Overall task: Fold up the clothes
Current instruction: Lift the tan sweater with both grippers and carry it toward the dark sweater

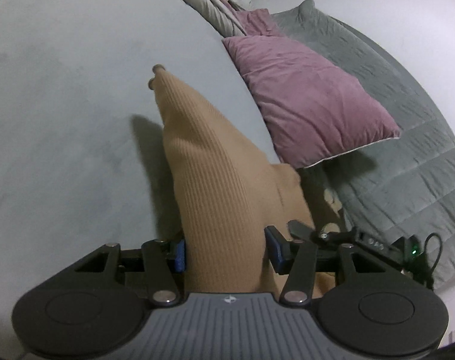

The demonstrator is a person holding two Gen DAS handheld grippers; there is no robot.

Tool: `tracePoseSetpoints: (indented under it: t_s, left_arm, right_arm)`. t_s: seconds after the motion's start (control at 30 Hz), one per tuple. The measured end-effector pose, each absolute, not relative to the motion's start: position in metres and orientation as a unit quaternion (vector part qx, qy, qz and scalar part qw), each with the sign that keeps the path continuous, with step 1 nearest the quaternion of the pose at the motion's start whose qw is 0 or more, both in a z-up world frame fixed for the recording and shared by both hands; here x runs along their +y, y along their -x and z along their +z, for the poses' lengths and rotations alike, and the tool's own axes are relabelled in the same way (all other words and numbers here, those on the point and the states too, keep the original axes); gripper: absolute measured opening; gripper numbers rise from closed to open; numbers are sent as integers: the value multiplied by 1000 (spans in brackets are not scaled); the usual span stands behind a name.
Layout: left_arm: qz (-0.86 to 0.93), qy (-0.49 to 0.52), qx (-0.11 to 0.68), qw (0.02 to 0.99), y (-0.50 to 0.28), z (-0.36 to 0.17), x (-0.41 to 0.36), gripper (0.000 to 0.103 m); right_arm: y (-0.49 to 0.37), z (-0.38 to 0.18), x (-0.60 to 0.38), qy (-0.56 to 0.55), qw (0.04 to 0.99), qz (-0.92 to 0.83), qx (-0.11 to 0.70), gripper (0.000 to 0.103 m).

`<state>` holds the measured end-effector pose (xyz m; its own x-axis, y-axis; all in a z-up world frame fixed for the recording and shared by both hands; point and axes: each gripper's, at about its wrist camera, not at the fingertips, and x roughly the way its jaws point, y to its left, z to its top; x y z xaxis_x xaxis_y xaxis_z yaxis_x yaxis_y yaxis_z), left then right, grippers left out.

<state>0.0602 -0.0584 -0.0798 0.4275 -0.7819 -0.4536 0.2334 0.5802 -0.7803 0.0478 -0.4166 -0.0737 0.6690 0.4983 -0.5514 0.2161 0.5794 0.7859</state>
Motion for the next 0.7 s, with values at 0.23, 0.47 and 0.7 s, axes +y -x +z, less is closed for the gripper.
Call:
tracePoseSetpoints:
  t_s: [0.23,0.47,0.7]
  left_arm:
    - [-323,324,430,778,-65,-77,-56,53]
    - [-321,347,426,772,-65,-92,-45,58]
    - [-328,358,416,768,-67,-100,-40,56]
  right_arm:
    - [-41,-65,-404,-415,811,92,401,63]
    - [-44,-86,-420,-447,789,94,411,79]
    - [-51,-105,-427,-470,769,110,418,78]
